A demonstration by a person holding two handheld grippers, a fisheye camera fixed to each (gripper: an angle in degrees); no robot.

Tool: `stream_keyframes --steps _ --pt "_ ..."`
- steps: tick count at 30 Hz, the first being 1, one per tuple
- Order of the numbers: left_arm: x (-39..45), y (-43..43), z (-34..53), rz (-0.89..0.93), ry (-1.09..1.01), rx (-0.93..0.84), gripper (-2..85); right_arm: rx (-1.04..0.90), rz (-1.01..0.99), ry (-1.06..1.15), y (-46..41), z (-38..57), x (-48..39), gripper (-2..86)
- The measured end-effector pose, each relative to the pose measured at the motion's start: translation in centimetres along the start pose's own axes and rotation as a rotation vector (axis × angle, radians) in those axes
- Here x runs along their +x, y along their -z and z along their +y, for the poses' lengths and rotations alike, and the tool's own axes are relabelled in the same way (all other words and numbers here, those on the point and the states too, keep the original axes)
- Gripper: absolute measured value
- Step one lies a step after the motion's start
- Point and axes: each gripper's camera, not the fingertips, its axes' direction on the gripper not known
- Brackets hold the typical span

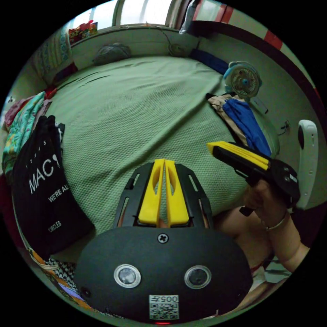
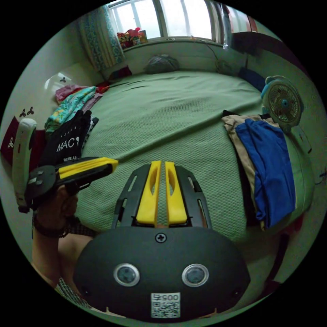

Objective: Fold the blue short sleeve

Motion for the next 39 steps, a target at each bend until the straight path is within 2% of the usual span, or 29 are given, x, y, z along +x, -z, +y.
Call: stream_keyframes --steps 3,6,9,12,18,25,30,34,39 --pt "2.3 -1.9 -2.6 -0.007 -0.02 -0.003 -0.1 0.034 0.03 -0.037 1.3 0.4 2.0 -0.8" --pt "3.6 -4.3 -4.8 0.147 0.039 -0.038 -0.1 0.058 0.018 -0.073 2.6 0.6 4.0 -0.9" --pt "5.3 -6.0 -7.2 0.168 0.061 -0.037 -0.1 0.073 -0.002 -0.112 3.6 0.7 6.2 -0.9" --pt "6.7 -7.2 -9.4 0.289 0.098 -0.021 -0.1 0.088 0.012 -0.148 4.5 0.8 8.2 -0.9" --pt "11.3 -9.3 -13.9 0.261 0.032 0.01 -0.2 0.096 -0.014 -0.222 5.3 1.1 12.6 -1.0" --pt "16.1 -11.8 -18.4 0.168 -0.009 0.022 -0.1 0.212 0.101 -0.295 8.1 2.2 17.4 -1.2" --pt "19.7 -13.8 -20.7 0.158 -0.033 0.012 -0.1 0.21 0.197 -0.304 10.9 2.8 21.1 -1.1" --pt "23.5 -15.5 -22.4 0.138 -0.09 -0.007 -0.1 0.131 0.238 -0.262 12.0 2.3 23.4 0.0" --pt "27.4 -17.3 -23.6 0.095 -0.159 -0.032 -0.1 0.039 0.256 -0.122 11.1 -0.2 24.1 7.1"
